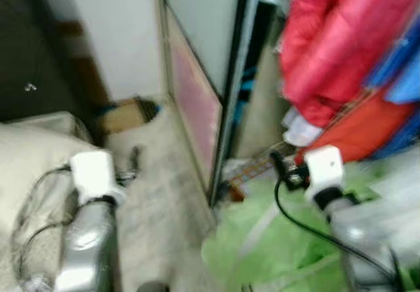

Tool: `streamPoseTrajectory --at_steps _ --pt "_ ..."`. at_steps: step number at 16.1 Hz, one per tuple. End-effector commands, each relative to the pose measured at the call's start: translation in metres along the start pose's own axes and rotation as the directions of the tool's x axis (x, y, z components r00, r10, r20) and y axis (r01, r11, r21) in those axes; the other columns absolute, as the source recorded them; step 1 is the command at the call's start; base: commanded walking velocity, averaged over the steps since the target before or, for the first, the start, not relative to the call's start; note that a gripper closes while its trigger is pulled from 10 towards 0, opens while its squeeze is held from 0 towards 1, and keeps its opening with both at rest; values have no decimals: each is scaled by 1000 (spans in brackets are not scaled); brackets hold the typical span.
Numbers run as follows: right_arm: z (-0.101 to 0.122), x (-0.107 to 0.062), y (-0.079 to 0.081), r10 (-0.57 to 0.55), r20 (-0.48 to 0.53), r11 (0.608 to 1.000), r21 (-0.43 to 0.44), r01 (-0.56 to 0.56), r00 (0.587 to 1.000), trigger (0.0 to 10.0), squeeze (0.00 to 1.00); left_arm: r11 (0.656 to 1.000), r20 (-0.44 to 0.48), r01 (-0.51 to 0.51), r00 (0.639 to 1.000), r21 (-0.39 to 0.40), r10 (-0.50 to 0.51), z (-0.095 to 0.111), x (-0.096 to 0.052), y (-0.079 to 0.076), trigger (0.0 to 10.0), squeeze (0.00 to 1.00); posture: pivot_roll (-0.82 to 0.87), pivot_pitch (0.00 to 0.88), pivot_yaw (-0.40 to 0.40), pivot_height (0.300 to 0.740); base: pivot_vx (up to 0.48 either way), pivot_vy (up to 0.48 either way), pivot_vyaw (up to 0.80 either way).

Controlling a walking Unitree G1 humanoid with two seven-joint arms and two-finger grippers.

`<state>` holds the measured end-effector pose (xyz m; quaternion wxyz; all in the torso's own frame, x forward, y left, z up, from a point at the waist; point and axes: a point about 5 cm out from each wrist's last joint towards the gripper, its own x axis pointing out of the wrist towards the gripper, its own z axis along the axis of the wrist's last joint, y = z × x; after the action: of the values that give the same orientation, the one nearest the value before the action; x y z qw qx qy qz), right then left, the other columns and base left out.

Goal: Clean up the room

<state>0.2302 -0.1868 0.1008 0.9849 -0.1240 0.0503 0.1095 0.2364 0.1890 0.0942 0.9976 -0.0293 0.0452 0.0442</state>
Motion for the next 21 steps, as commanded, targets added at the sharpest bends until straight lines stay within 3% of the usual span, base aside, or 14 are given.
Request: streamPoseTrajectory --at_steps 1,3,5,7,8,9,10,11,13,15,16,17,19,21 --pt "-16 -12 -9 -59 -103 997 33 63 993 10000 0 1000 1 25 1000 -17 -25 1 1 -8 10000 0 -36 0 -44 740 0 0 0" --pt "-23 -27 -14 -104 -134 994 -37 100 986 10000 0 999 -8 31 999 -26 -31 -2 1 -10 10000 0 -55 0 -33 740 0 0 0" --pt "-38 -39 -16 -173 -230 984 13 180 958 10000 0 997 -9 72 997 -28 -72 -2 5 -18 10000 0 -69 0 -20 740 0 0 0" --pt "-45 -35 -24 -223 -248 971 25 236 943 10000 0 996 0 91 996 -21 -91 1 10 -20 10000 0 -79 0 -12 740 0 0 0" --pt "-42 -32 -37 -271 -173 955 -176 241 947 10000 0 996 10 94 996 -8 -94 3 13 -19 10000 0 -83 0 -11 740 0 0 0" --pt "-41 -33 -41 -282 -139 927 -295 232 949 10000 0 996 11 94 996 -6 -94 3 14 -19 10000 0 -84 0 -10 740 0 0 0" --pt "-48 -39 -47 -337 -163 903 -334 270 927 10000 0 996 12 93 996 -5 -93 3 14 -19 10000 0 -86 0 -10 740 0 0 0" --pt "-70 -53 -56 -426 -302 896 -267 354 853 10000 0 996 13 93 996 -2 -93 3 16 -19 10000 0 -94 0 -8 740 0 0 0" --pt "-89 -63 -61 -437 -388 899 -199 389 812 10000 0 995 13 96 995 -1 -96 3 17 -20 10000 0 -99 0 -4 740 0 0 0" --pt "-91 -59 -64 -409 -331 907 -246 340 851 10000 0 994 17 107 994 7 -107 3 19 -22 10000 0 -104 0 -1 740 0 0 0" --pt "-82 -52 -62 -338 -208 898 -363 248 918 10000 0 994 21 110 994 9 -110 3 21 -22 10000 0 -107 0 -1 740 0 0 0" --pt "-84 -51 -59 -311 -183 888 -405 216 933 10000 0 994 22 110 994 9 -110 3 22 -22 10000 0 -109 0 -2 740 0 0 0" --pt "-98 -51 -58 -286 -238 903 -392 177 928 10000 0 994 26 108 994 7 -108 4 23 -22 10000 0 -112 0 -4 740 0 0 0" --pt "-102 -42 -47 -150 -222 934 -353 64 963 10000 0 994 28 109 994 4 -109 3 24 -24 10000 0 -118 0 -3 740 0 0 0"
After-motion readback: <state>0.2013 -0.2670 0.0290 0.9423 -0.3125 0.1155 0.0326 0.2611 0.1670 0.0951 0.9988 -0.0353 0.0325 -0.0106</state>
